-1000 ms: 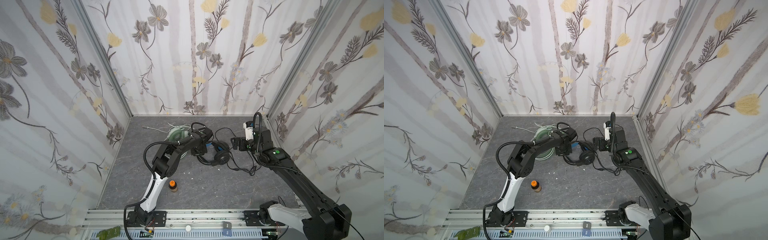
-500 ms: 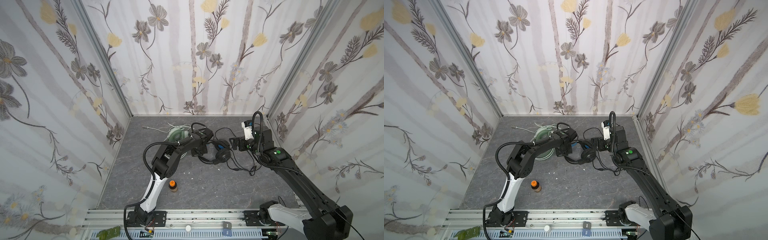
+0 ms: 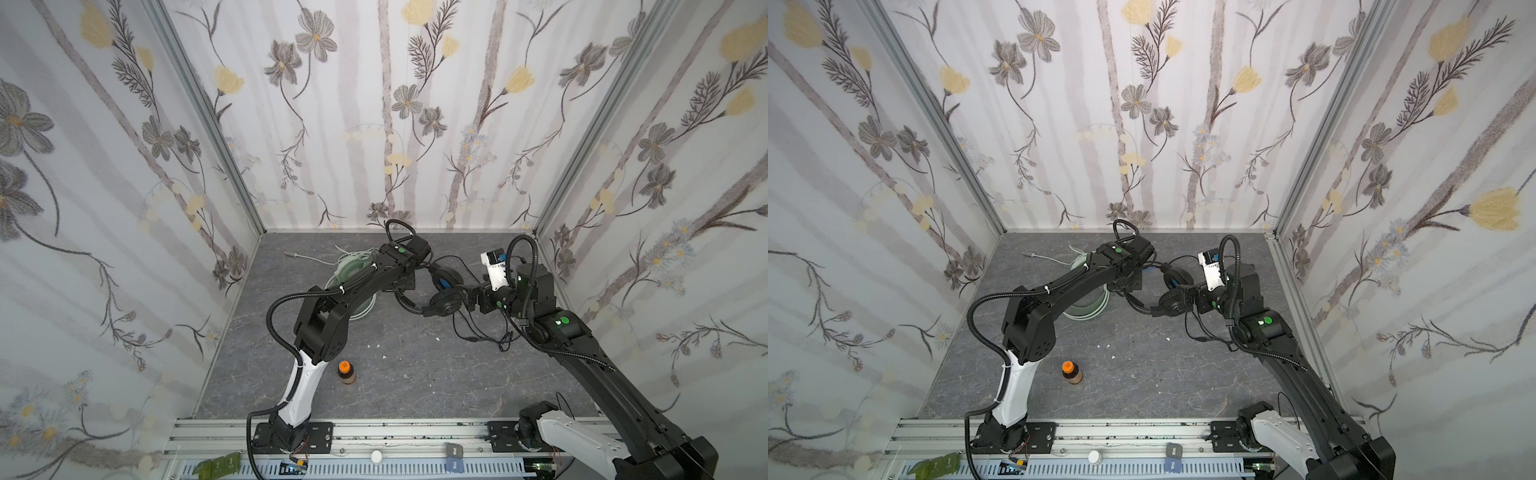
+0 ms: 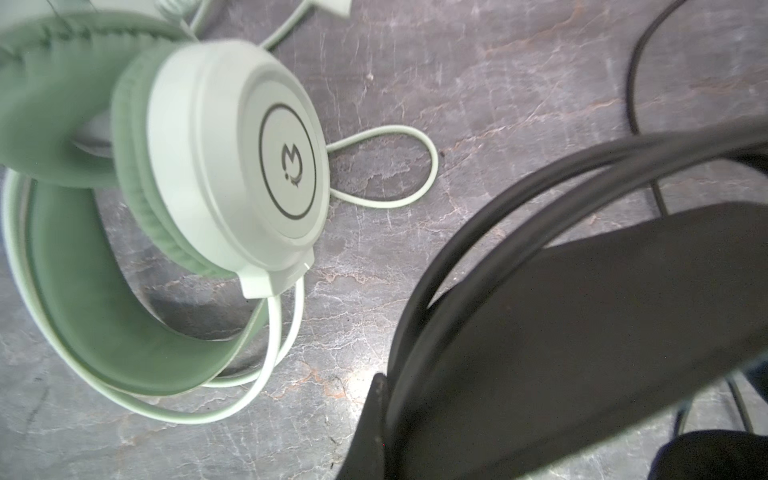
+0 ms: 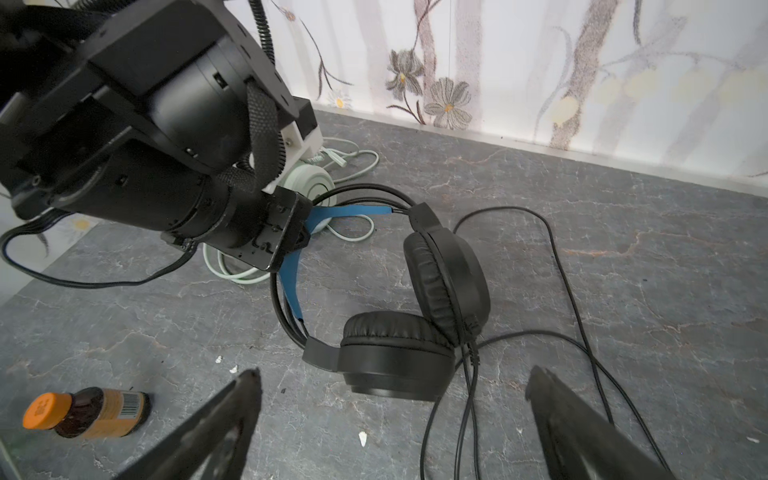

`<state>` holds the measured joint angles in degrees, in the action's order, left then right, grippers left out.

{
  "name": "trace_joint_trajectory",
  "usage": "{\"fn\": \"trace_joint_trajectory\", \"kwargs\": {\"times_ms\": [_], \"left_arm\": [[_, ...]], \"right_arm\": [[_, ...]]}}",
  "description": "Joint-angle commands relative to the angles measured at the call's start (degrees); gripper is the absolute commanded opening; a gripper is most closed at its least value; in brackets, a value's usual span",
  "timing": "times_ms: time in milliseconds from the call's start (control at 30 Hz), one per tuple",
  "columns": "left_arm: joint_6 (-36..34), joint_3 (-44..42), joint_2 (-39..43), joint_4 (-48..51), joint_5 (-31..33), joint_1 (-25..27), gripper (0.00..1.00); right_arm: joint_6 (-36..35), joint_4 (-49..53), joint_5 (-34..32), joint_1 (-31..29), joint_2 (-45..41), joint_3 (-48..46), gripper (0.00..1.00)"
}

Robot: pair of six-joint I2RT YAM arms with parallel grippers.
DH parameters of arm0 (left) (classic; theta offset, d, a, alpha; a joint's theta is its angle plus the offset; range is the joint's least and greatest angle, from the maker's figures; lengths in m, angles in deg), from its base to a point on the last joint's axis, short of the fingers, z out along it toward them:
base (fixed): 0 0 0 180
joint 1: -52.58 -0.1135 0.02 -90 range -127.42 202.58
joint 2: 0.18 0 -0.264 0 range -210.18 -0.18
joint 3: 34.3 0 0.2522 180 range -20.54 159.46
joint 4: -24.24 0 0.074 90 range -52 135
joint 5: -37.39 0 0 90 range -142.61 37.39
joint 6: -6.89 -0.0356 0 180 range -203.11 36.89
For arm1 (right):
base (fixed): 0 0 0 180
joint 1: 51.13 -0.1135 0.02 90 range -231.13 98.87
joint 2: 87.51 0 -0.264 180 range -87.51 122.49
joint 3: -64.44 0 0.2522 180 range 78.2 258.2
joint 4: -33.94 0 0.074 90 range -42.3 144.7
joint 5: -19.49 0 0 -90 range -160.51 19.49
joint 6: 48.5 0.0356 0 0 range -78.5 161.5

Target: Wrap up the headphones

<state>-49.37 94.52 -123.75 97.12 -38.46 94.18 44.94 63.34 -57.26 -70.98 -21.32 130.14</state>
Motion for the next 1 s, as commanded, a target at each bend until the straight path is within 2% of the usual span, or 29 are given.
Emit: {"fn": "trace_joint_trajectory", "kwargs": {"times_ms": [0,133,333,633,967], "left_arm": [[-3.7,3.0,1.3,3.0,3.7,0.6,0.0],[-7.6,5.5,2.4,5.1,7.6,0.8,0.0],[-13.9,6.7,6.6,4.2,11.8,0.7,0.0],[-20.5,5.8,12.1,0.6,7.3,0.8,0.0],[-24.0,5.8,17.7,-0.4,7.7,0.8,0.0]], "right_arm": [[-0.6,-2.8,1.9,0.0,-0.9,0.6,1.0],[-0.2,-8.3,6.8,0.0,-6.1,-4.1,1.0],[-1.4,-10.8,8.7,0.0,-12.1,-7.3,1.0],[-0.3,-11.5,8.5,0.0,-14.2,-8.6,1.0],[-0.2,-14.5,12.9,0.0,-17.5,-12.3,1.0]]}}
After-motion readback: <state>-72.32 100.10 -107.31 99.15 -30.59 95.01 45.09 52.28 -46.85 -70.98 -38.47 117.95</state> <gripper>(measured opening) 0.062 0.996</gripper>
